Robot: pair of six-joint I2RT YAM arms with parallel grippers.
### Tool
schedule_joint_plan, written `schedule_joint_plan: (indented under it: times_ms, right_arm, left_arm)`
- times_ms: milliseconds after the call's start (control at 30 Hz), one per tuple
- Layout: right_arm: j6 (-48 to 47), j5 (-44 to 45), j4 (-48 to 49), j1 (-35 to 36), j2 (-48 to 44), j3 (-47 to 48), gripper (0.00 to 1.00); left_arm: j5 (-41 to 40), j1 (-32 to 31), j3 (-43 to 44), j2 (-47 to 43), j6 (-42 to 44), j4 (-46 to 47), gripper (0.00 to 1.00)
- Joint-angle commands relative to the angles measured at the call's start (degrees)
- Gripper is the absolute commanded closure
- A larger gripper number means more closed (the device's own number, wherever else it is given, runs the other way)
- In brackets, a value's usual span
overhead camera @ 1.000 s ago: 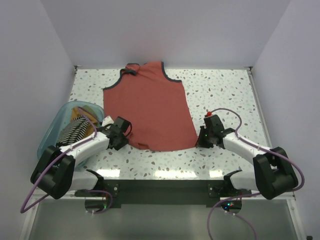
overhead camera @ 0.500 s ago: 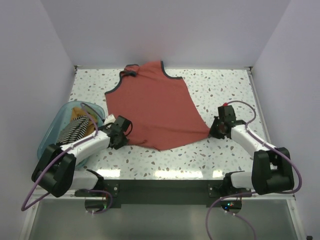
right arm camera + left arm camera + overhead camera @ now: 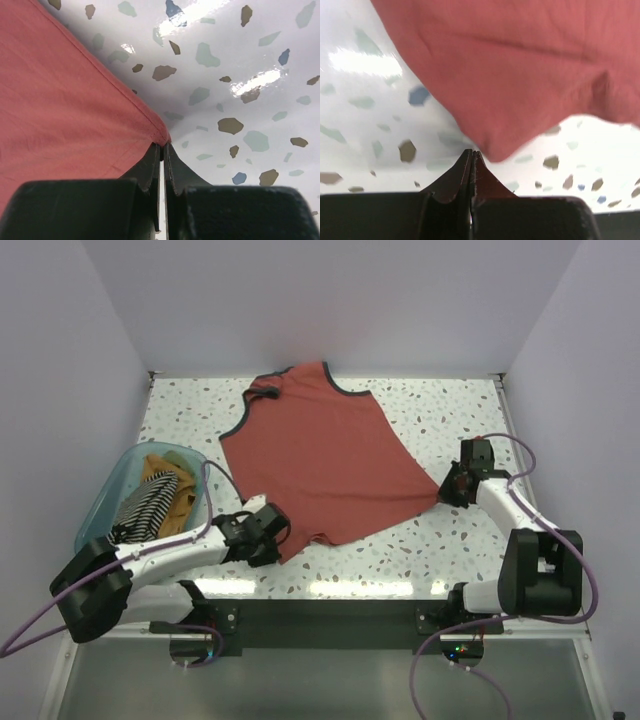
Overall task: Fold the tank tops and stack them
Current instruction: Flatten the tank top out
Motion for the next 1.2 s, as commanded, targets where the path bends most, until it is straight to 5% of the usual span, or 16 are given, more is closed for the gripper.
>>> schedule_joint_plan:
  times_ms: [0,133,333,400,500,533,633,833,1167]
  right_arm:
    - [-0.98,3.08,-1.04,-0.50,0.12,1.17,1.00]
    - [-0.72,5.37,-1.75,-1.90,0.47,1.52,1.00]
    - [-1.51,4.59,-2.71,-3.49,1.53,4.07,0.66]
    - [-1.95,4.41,-2.72,-2.80,-0.92,3.55,0.54]
    - [-2.13,5.11,-5.16,-1.39,-3.48,3.81,0.48]
    - [-1.95,5.11,-5.52,1.23,-6.10,3.81,0.48]
    - [0.85,8.44,-7.72,13.49,-10.93,4.42,0.48]
    - [9.20,9.33,-8.78,35.94,-14.47,4.25,0.60]
    - [14.84,17.15,-4.74,70.93,3.79,16.70,0.64]
  left_arm:
    - [1.48,-6.71,-0.69,-2.34,-6.95,-3.87,1.00]
    - [0.96,-11.92,0.18,-4.62,-11.26,-7.81,1.00]
    - [-8.25,-11.76,9.12,-12.52,-9.34,-18.88,0.99]
    - [-11.69,-8.53,11.86,-14.20,-6.80,-20.83,0.91]
    - [-11.61,1.20,15.21,-14.91,-1.70,-19.53,0.71]
    - [-11.61,3.69,16.61,-14.65,1.45,-17.43,0.62]
    - [-10.21,12.22,19.59,-11.68,6.55,-11.03,0.55]
    - [-5.20,27.17,22.77,-1.30,11.58,-0.90,0.58]
    - [-4.93,34.91,27.69,15.32,15.01,8.87,0.63]
